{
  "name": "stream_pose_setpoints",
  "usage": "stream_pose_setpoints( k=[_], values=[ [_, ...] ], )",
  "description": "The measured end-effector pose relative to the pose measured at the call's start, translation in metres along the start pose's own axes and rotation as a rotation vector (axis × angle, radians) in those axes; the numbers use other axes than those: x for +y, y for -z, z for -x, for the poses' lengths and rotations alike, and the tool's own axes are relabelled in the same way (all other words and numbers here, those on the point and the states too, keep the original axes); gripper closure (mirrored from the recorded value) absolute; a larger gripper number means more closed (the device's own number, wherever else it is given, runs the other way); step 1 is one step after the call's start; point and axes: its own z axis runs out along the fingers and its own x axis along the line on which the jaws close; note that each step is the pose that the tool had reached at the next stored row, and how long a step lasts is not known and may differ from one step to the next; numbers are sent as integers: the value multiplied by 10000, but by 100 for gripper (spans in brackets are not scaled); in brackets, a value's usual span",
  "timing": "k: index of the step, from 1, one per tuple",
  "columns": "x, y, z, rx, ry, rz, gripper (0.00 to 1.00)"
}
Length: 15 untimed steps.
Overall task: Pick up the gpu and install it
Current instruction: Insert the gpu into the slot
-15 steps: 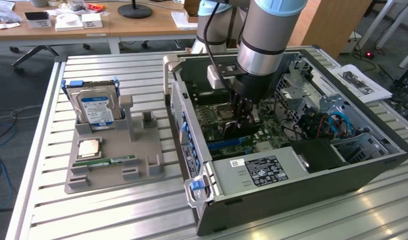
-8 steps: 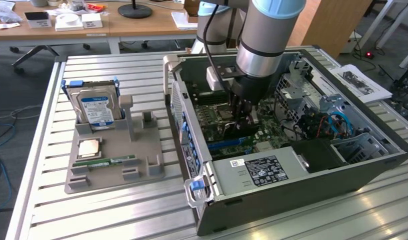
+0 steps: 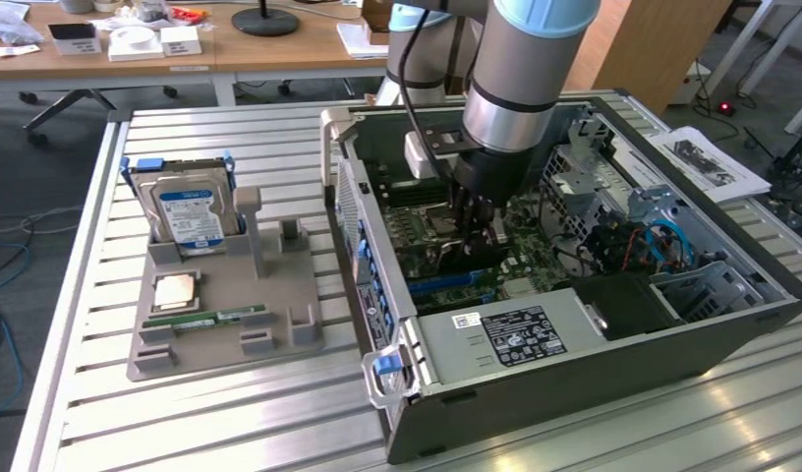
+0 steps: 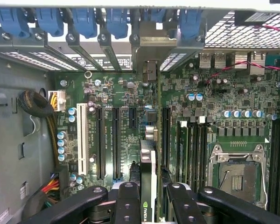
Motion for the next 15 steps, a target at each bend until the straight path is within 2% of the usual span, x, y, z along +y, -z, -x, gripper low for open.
stream_pose_setpoints(
  k=[15],
  values=[
    [36,-42,-2,-1,5,-53,73]
  ],
)
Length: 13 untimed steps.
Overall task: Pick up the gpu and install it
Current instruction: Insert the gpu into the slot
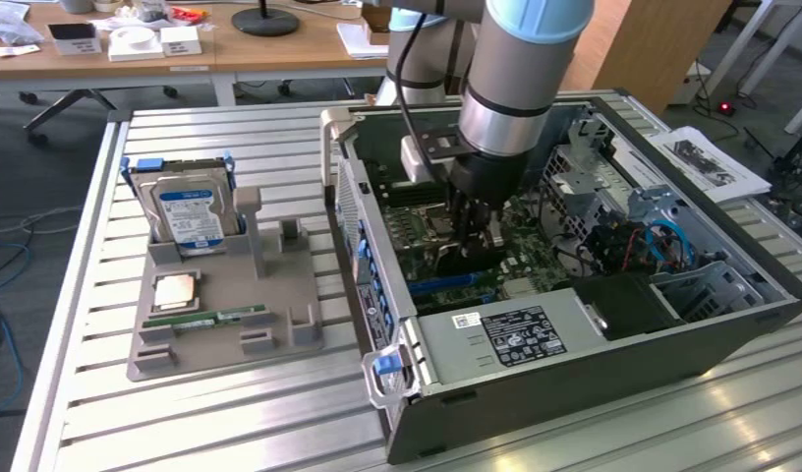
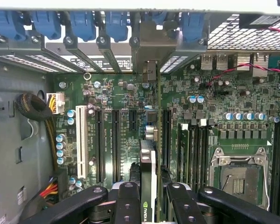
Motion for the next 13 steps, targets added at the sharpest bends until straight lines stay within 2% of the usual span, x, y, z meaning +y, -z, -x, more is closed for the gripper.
stream_pose_setpoints(
  k=[13],
  values=[
    [6,-27,9,-1,-1,-6,73]
  ],
)
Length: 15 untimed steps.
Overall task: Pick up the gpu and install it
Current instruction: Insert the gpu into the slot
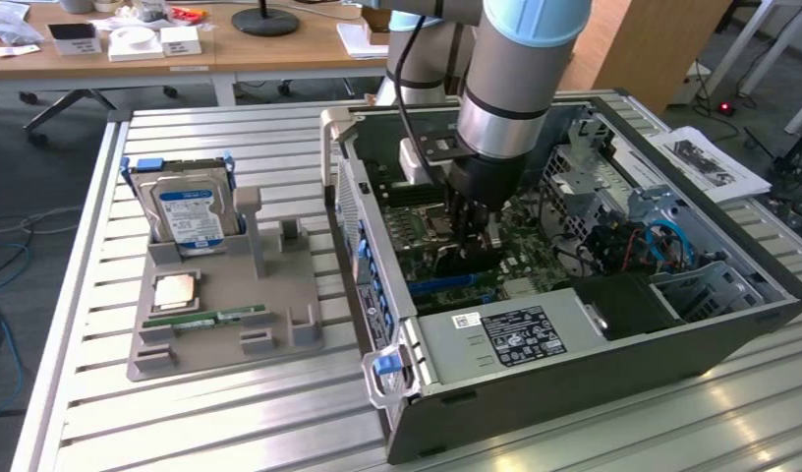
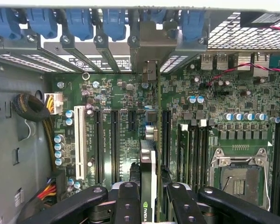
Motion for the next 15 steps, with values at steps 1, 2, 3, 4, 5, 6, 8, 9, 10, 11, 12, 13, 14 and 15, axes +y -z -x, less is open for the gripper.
stream_pose_setpoints(
  k=[1,2,3,4,5,6,8,9,10,11,12,13,14,15],
  values=[
    [1,-2,0,1,0,0,73],
    [2,-3,0,2,1,-1,73],
    [2,-3,0,3,2,0,73],
    [3,-3,0,3,2,0,73],
    [3,-4,0,2,1,-1,73],
    [3,-4,0,2,1,-1,73],
    [3,-7,0,0,1,-2,73],
    [3,-13,0,-5,1,-3,73],
    [3,-16,0,-1,1,-2,73],
    [3,-19,-1,2,1,0,73],
    [4,-22,-1,3,1,0,73],
    [4,-22,-1,3,1,1,73],
    [4,-23,-1,4,1,1,73],
    [4,-23,-1,3,1,0,73]
  ],
)
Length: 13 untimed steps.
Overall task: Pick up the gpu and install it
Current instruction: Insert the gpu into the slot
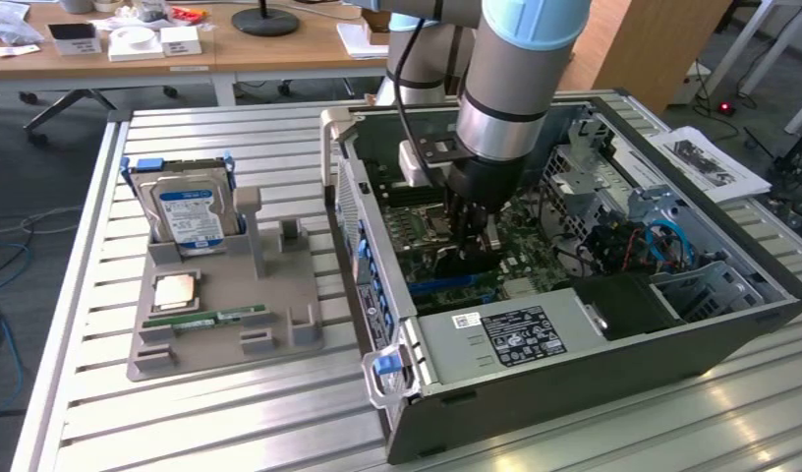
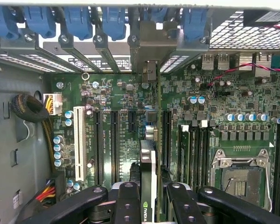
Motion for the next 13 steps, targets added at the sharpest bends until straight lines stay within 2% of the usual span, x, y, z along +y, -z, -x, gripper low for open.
stream_pose_setpoints(
  k=[13],
  values=[
    [8,-32,-1,1,0,-3,73]
  ],
)
